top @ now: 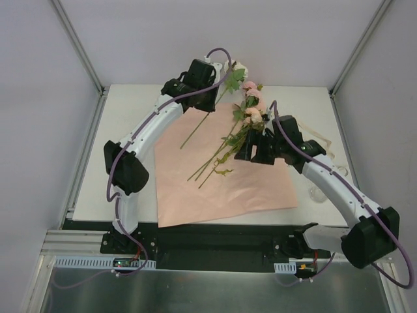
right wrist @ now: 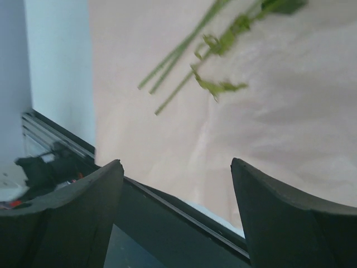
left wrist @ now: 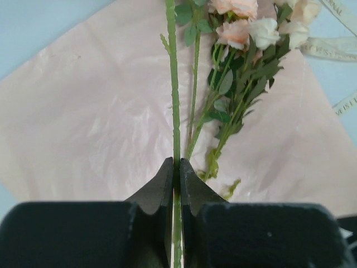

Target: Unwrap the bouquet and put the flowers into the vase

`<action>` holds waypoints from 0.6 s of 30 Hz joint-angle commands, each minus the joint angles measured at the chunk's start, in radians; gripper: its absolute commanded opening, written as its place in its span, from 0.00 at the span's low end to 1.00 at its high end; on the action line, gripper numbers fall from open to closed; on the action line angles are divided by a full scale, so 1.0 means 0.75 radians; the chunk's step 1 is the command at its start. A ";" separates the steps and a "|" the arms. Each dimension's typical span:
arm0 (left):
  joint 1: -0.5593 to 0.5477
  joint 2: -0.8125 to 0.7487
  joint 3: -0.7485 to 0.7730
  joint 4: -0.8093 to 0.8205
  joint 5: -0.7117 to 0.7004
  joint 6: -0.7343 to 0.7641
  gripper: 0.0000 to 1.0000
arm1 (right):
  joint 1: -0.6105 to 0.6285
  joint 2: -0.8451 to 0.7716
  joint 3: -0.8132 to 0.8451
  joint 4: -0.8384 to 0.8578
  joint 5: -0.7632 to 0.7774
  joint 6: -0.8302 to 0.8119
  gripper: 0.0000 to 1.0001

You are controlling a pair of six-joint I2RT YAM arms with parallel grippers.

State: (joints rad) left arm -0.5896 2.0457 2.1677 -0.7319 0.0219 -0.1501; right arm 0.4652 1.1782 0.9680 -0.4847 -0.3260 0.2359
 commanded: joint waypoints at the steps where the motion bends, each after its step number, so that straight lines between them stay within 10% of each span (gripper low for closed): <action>1: -0.007 -0.201 -0.172 -0.014 0.034 -0.115 0.00 | -0.011 0.208 0.310 0.100 -0.079 0.217 0.80; 9: -0.022 -0.575 -0.803 0.219 0.197 -0.274 0.00 | -0.046 0.613 0.520 0.310 -0.136 0.775 0.79; 18: -0.024 -0.850 -1.268 0.376 0.331 -0.293 0.00 | 0.042 0.834 0.473 0.564 -0.152 0.886 0.74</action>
State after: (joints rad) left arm -0.6025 1.4803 1.2839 -0.5449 0.1936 -0.3523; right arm 0.4522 1.7939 1.3399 -0.1833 -0.4072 0.8070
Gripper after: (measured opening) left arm 0.019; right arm 0.741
